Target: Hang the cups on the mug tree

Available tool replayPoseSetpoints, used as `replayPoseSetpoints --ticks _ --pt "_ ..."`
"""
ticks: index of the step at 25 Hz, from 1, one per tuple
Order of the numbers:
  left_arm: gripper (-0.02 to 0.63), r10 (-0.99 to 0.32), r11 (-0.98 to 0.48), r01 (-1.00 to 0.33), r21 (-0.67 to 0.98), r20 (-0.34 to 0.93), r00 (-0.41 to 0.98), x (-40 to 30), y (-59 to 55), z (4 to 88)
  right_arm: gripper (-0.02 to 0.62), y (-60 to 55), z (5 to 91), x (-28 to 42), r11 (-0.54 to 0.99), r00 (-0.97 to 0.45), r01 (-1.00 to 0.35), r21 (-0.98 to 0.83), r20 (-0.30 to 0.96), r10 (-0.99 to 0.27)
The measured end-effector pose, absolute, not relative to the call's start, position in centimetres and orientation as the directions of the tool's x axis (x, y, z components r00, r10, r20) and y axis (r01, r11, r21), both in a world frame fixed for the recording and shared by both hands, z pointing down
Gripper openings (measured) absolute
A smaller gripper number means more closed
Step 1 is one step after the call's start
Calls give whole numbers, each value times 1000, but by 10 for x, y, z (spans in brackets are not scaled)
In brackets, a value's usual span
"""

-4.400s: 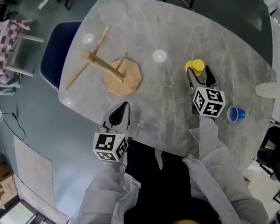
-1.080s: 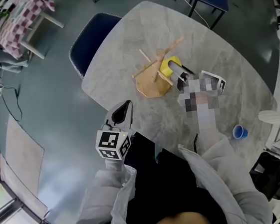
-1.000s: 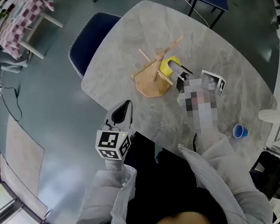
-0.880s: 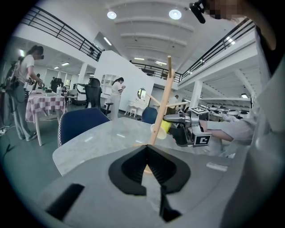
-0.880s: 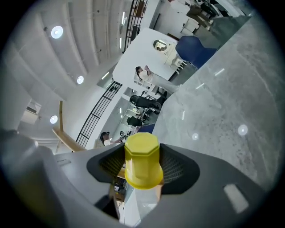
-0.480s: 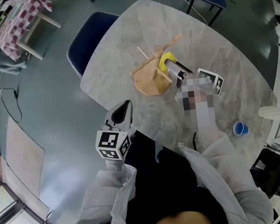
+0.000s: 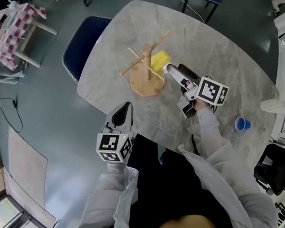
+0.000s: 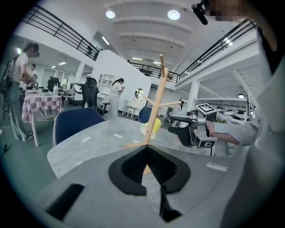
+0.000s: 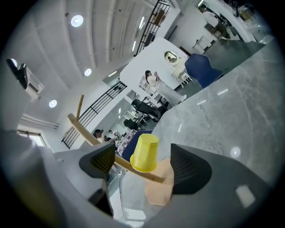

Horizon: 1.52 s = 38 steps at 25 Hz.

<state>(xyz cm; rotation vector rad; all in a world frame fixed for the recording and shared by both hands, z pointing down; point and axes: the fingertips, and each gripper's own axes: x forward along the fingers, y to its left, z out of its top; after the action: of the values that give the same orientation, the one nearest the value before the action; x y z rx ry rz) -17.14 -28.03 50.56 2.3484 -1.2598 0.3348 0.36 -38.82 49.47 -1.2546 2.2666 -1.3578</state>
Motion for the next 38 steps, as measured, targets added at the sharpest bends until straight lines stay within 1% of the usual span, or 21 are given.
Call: replayPoseSetpoints --ticks 5,10,13,21,30,34,38 --pt "6 -695 -525 -806 275 409 592 -146 -273 504 385 -359 489 30 238 -550 -674 -699 261 -793" --pt "7 -645 -588 -760 277 407 647 -107 -261 500 383 -323 480 64 234 -497 -742 -628 281 -821" --pt "6 -612 -629 -727 275 402 681 -83 -257 497 373 -307 475 85 221 -469 -760 -612 280 -838" --pt "6 -497 -745 -614 263 395 772 1 -226 490 356 -235 460 167 148 -357 -797 -586 260 -897" --pt "6 -363 -838 -481 257 395 844 90 -181 492 351 -149 466 258 6 -205 -818 -576 281 -937" --pt "6 -319 -863 -436 256 393 863 124 -156 495 348 -111 470 297 -9 -180 -847 -532 302 -936" --pt "6 -297 -873 -415 257 393 870 144 -136 498 348 -79 478 332 -6 -173 -893 -449 355 -919"
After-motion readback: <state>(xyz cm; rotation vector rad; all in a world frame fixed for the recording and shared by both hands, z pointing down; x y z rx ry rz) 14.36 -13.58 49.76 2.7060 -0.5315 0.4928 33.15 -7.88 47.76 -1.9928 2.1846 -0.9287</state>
